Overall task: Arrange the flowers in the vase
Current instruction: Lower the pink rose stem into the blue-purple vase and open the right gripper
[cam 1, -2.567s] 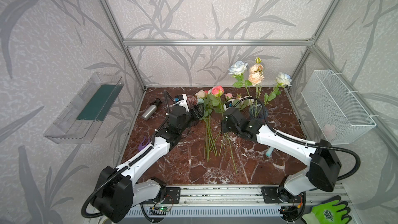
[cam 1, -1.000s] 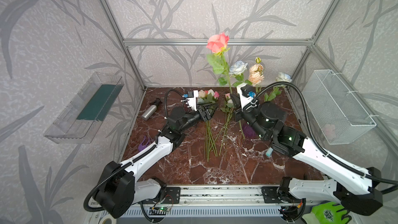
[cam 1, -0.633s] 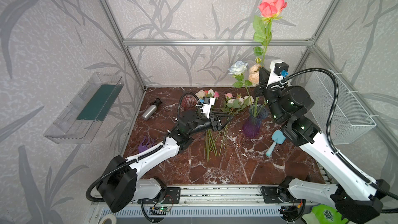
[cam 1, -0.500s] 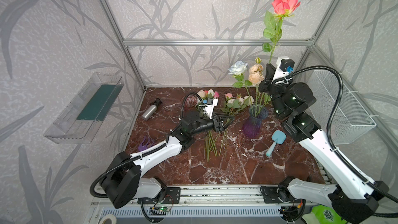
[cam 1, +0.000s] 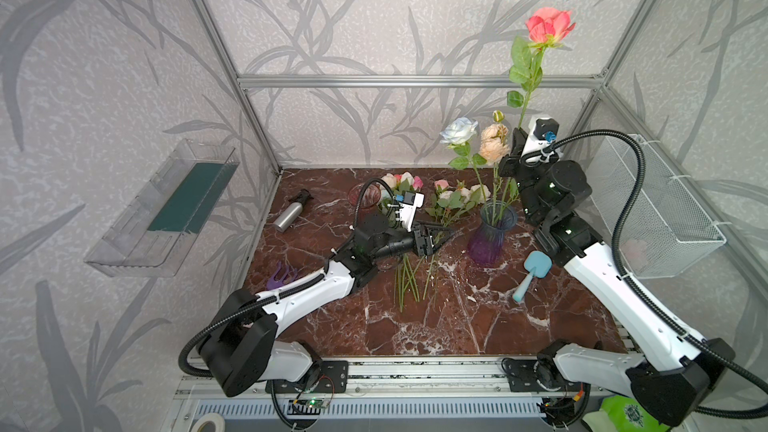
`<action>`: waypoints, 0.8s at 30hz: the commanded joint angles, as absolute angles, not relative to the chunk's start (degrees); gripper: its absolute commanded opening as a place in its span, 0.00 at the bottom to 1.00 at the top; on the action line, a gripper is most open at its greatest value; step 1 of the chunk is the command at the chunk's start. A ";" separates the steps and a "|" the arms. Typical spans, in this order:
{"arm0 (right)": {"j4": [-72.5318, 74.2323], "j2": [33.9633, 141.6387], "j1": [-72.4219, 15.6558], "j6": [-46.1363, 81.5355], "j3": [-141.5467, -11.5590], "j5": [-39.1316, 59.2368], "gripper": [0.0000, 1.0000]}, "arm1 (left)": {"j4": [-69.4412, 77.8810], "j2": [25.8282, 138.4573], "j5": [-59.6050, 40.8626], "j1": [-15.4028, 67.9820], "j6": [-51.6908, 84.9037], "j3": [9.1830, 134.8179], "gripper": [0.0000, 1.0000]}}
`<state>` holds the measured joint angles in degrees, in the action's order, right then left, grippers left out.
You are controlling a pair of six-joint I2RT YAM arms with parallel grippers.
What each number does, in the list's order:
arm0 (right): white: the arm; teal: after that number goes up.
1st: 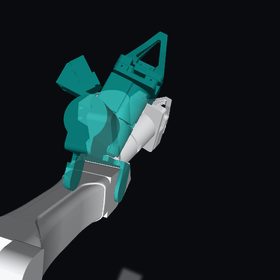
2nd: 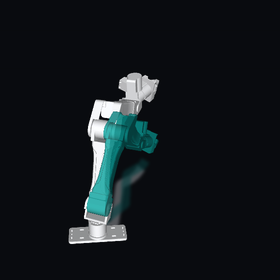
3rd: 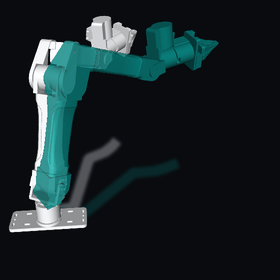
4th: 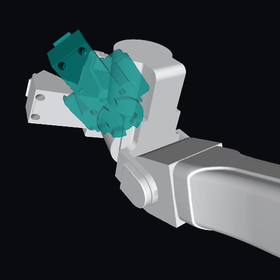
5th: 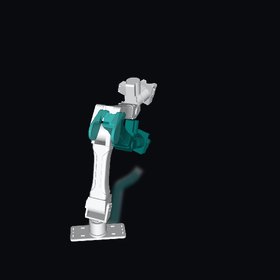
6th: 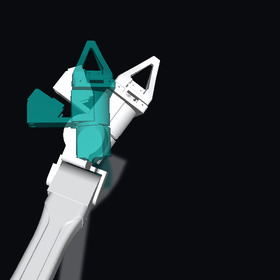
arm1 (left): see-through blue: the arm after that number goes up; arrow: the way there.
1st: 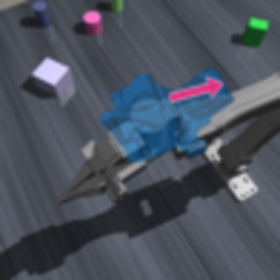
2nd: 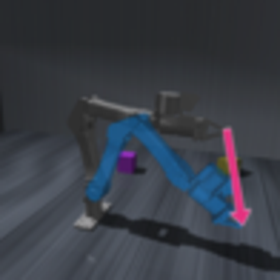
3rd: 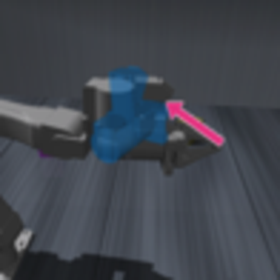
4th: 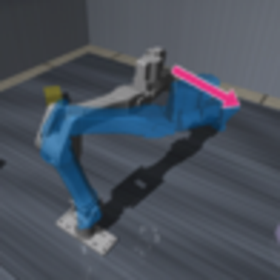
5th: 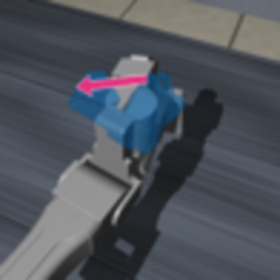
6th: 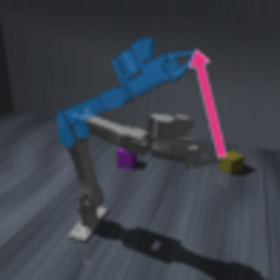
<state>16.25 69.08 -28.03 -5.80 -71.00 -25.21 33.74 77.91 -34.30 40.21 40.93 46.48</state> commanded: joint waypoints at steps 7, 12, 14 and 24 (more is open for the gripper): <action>25.71 65.43 -27.95 -6.20 -62.40 -23.93 0.00 | 27.95 73.74 -27.64 39.97 31.70 47.51 0.74; 26.89 64.37 -27.95 -4.21 -58.71 -23.80 0.00 | 27.93 74.08 -27.35 39.82 31.57 47.41 0.74; 27.23 63.87 -27.94 -3.36 -57.18 -23.88 0.00 | 27.65 74.09 -27.01 39.80 31.32 47.46 0.75; 26.81 61.73 -27.95 -1.50 -52.49 -23.62 0.00 | 27.72 73.70 -26.67 39.69 31.40 47.36 0.75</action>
<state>24.16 63.31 -28.05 -2.57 -52.97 -23.53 27.42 75.07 -27.03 39.90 32.49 46.70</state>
